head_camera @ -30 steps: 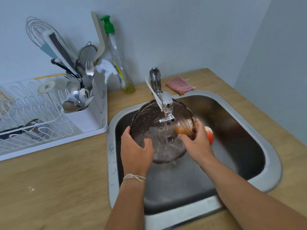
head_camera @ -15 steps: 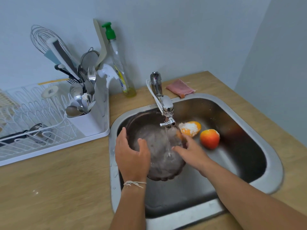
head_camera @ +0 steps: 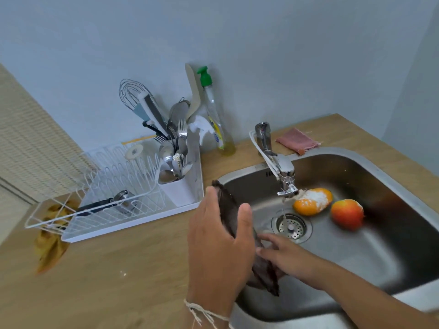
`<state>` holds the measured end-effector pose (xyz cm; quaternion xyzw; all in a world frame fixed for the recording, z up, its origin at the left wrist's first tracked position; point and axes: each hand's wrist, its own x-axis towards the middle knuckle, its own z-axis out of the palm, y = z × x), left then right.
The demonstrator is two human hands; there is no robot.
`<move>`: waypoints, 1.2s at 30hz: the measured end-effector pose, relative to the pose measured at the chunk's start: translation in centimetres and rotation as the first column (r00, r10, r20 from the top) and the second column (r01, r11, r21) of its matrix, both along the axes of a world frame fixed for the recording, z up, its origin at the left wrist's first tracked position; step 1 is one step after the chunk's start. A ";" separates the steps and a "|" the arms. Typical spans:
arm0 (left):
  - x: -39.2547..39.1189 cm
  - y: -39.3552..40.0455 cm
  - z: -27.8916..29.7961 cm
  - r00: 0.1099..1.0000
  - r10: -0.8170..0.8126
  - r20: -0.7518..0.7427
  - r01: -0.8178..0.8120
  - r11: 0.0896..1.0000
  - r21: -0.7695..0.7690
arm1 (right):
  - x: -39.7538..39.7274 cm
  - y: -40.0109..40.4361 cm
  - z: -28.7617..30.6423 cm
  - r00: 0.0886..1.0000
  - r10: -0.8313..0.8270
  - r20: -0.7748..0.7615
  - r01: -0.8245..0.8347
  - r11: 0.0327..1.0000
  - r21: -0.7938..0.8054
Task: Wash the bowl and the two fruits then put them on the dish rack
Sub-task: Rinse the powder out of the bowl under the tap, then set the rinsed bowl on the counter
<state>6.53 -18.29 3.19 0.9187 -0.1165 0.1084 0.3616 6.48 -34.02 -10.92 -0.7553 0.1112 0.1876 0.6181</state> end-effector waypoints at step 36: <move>-3.5 8.8 -1.4 0.943 0.205 0.264 -0.147 0.964 -0.222 | -0.7 0.6 4.9 0.890 0.021 0.455 0.107 0.962 -0.253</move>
